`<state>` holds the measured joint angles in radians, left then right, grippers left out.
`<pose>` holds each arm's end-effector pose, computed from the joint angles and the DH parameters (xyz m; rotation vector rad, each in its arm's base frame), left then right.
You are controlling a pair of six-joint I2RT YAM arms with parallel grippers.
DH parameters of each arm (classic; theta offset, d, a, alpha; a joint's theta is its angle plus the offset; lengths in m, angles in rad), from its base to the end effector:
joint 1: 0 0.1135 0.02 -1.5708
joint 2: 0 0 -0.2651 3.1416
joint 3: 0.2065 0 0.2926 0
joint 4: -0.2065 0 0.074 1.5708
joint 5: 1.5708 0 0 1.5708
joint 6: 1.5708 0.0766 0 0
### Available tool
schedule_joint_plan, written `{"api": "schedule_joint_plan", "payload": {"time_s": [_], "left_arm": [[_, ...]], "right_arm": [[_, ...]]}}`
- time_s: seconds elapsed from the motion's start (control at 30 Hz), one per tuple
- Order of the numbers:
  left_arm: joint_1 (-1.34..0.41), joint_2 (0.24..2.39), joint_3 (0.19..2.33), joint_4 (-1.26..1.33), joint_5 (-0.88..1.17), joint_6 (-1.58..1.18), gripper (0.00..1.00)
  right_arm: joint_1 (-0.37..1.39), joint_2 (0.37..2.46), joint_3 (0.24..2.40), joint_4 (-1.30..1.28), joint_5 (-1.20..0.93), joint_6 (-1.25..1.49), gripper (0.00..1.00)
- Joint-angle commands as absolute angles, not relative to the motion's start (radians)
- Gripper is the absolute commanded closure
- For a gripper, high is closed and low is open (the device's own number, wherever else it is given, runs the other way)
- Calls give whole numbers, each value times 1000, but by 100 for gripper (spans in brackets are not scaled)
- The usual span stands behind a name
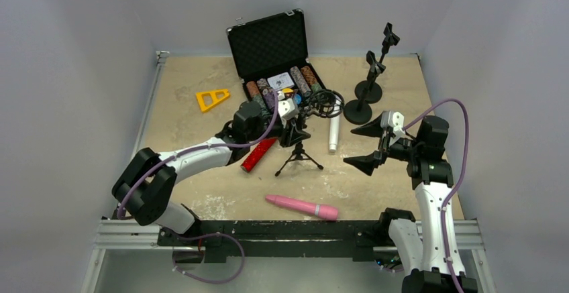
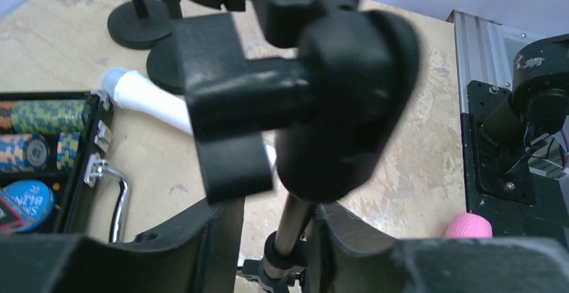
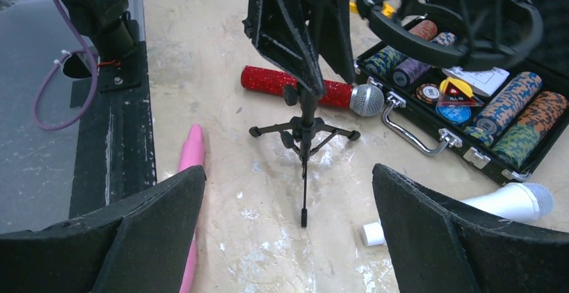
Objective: Attach the microphones to the stand
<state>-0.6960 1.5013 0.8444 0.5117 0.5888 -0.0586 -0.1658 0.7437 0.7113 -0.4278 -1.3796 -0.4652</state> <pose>0.2807 -0.2899 0.2307 0.9840 1.5183 -1.0507 0.2022 0.0424 0.3043 -1.0148 1.4131 0.9164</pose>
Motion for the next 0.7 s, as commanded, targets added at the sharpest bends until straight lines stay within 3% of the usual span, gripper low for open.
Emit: {"api": "schedule_joint_plan", "payload": {"time_s": [0.0, 0.27, 0.47, 0.67], "left_arm": [[-692, 1438, 803, 559, 556, -44, 55], [-691, 1339, 807, 420, 529, -27, 34], [-689, 1218, 786, 290, 469, -10, 5], [-689, 1061, 749, 137, 433, 26, 1]], "right_arm": [[-174, 734, 728, -430, -1402, -477, 1], [-178, 730, 726, -435, -1401, -484, 1], [-179, 727, 727, -453, -1394, -506, 1], [-180, 725, 733, -488, -1387, -545, 1]]}}
